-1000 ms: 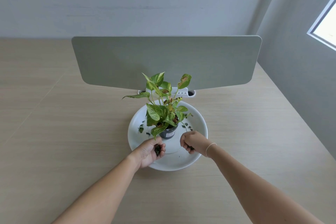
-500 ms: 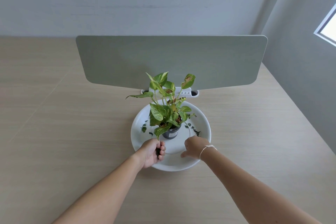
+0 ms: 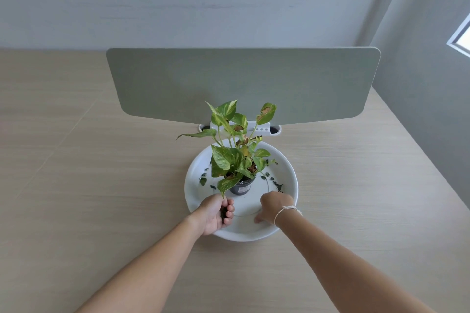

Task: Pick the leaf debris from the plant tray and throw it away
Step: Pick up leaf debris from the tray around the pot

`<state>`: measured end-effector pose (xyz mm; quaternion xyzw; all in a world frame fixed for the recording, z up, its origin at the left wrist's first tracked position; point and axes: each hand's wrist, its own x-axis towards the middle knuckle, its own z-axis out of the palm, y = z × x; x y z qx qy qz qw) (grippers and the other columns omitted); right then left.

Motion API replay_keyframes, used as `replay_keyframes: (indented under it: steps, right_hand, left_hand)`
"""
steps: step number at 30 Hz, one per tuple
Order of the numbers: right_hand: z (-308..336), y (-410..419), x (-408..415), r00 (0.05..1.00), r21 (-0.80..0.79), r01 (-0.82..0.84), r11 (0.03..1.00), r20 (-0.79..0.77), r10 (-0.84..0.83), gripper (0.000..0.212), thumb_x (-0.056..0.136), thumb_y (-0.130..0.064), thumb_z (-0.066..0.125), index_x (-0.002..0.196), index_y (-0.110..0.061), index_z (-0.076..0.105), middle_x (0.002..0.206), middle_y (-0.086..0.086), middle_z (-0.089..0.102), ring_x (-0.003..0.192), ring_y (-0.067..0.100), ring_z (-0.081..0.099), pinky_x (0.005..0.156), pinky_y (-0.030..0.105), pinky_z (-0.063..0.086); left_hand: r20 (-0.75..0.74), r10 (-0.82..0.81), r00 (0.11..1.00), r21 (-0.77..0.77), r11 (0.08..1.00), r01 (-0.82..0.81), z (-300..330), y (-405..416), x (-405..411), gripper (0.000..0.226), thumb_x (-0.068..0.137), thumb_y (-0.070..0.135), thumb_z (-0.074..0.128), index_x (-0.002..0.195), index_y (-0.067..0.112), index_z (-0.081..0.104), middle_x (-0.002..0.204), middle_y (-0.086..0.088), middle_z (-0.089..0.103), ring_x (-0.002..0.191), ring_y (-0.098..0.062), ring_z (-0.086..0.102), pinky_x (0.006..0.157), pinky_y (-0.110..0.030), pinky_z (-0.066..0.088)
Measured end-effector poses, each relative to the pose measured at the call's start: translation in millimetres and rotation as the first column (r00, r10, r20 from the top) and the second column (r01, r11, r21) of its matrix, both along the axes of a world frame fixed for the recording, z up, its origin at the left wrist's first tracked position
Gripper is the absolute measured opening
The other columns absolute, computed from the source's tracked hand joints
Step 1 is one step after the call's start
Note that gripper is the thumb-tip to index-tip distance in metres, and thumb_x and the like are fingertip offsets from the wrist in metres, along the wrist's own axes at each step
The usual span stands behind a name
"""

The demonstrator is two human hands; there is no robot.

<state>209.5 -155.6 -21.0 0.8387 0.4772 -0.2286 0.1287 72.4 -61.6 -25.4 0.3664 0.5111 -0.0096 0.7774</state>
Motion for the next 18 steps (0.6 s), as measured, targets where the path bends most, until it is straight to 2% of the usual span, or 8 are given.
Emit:
replay_keyframes:
  steps: [4, 7, 9, 11, 12, 14, 16, 18]
  right_hand:
    - [0, 1, 0, 1.000, 0.000, 0.000, 1.000, -0.002, 0.000, 0.050, 0.082, -0.050, 0.062, 0.115, -0.012, 0.060, 0.117, 0.005, 0.064, 0.109, 0.023, 0.061, 0.081, 0.030, 0.047]
    - [4, 0, 0, 0.997, 0.005, 0.047, 0.999, -0.054, -0.047, 0.049, 0.083, -0.051, 0.059, 0.111, -0.011, 0.061, 0.113, 0.004, 0.065, 0.106, 0.023, 0.062, 0.075, 0.028, 0.043]
    - [10, -1, 2, 0.983, 0.027, 0.132, 0.991, -0.132, -0.127, 0.043, 0.085, -0.050, 0.056, 0.100, -0.010, 0.064, 0.096, 0.005, 0.064, 0.095, 0.024, 0.061, 0.068, 0.025, 0.041]
    - [17, -3, 4, 0.957, 0.053, 0.198, 0.979, -0.227, -0.182, 0.039, 0.091, -0.045, 0.050, 0.079, -0.009, 0.061, 0.078, 0.004, 0.058, 0.086, 0.023, 0.056, 0.059, 0.025, 0.039]
    - [20, -4, 6, 0.943, 0.064, 0.218, 0.974, -0.270, -0.193, 0.039, 0.094, -0.039, 0.046, 0.080, -0.007, 0.063, 0.081, 0.006, 0.060, 0.087, 0.024, 0.055, 0.061, 0.027, 0.040]
    - [24, -9, 9, 0.903, 0.112, 0.290, 0.951, -0.361, -0.233, 0.035, 0.096, -0.027, 0.043, 0.104, -0.003, 0.068, 0.095, 0.010, 0.063, 0.089, 0.022, 0.053, 0.065, 0.026, 0.041]
    - [29, -16, 13, 0.844, 0.149, 0.389, 0.909, -0.452, -0.287, 0.033, 0.094, -0.019, 0.045, 0.114, -0.005, 0.066, 0.092, 0.006, 0.057, 0.085, 0.019, 0.049, 0.059, 0.017, 0.037]
    - [33, -25, 14, 0.798, 0.170, 0.460, 0.872, -0.509, -0.322, 0.031, 0.093, -0.017, 0.045, 0.110, -0.004, 0.067, 0.081, 0.003, 0.054, 0.073, 0.017, 0.049, 0.055, 0.015, 0.033]
  left_hand:
    - [-0.001, 0.000, 1.000, 0.011, 1.000, 0.000, 1, -1, 0, 0.030, 0.083, 0.001, 0.024, 0.064, 0.015, 0.042, 0.047, 0.002, 0.040, 0.041, -0.011, 0.033, 0.038, -0.017, 0.026]
    - [-0.001, 0.003, 1.000, 0.017, 1.000, -0.003, 2, -2, 0, 0.029, 0.083, 0.002, 0.024, 0.064, 0.015, 0.042, 0.046, 0.003, 0.039, 0.042, -0.011, 0.032, 0.038, -0.018, 0.025]
    - [-0.001, 0.003, 1.000, 0.026, 1.000, -0.003, 2, -3, -1, 0.029, 0.083, 0.002, 0.025, 0.064, 0.015, 0.042, 0.046, 0.003, 0.038, 0.042, -0.011, 0.031, 0.039, -0.018, 0.024]
    - [-0.005, 0.001, 1.000, 0.035, 0.999, -0.001, 2, -4, -2, 0.028, 0.082, 0.002, 0.025, 0.064, 0.015, 0.042, 0.046, 0.003, 0.038, 0.040, -0.011, 0.032, 0.039, -0.018, 0.024]
    - [-0.005, 0.001, 1.000, 0.035, 0.999, -0.001, 3, -6, -2, 0.028, 0.082, 0.002, 0.025, 0.064, 0.015, 0.042, 0.046, 0.003, 0.038, 0.039, -0.011, 0.032, 0.038, -0.018, 0.024]
    - [0.003, -0.003, 1.000, 0.029, 1.000, 0.003, 4, -9, -1, 0.027, 0.081, 0.003, 0.025, 0.064, 0.015, 0.042, 0.045, 0.004, 0.038, 0.036, -0.010, 0.033, 0.038, -0.017, 0.024]
    - [0.017, -0.020, 1.000, 0.026, 0.999, 0.020, 6, -13, 0, 0.027, 0.081, 0.003, 0.025, 0.064, 0.015, 0.041, 0.045, 0.004, 0.037, 0.034, -0.010, 0.032, 0.037, -0.016, 0.023]
    - [0.034, -0.052, 0.998, 0.029, 0.998, 0.051, 9, -19, 4, 0.026, 0.081, 0.004, 0.024, 0.064, 0.015, 0.041, 0.045, 0.004, 0.037, 0.036, -0.010, 0.032, 0.037, -0.016, 0.024]
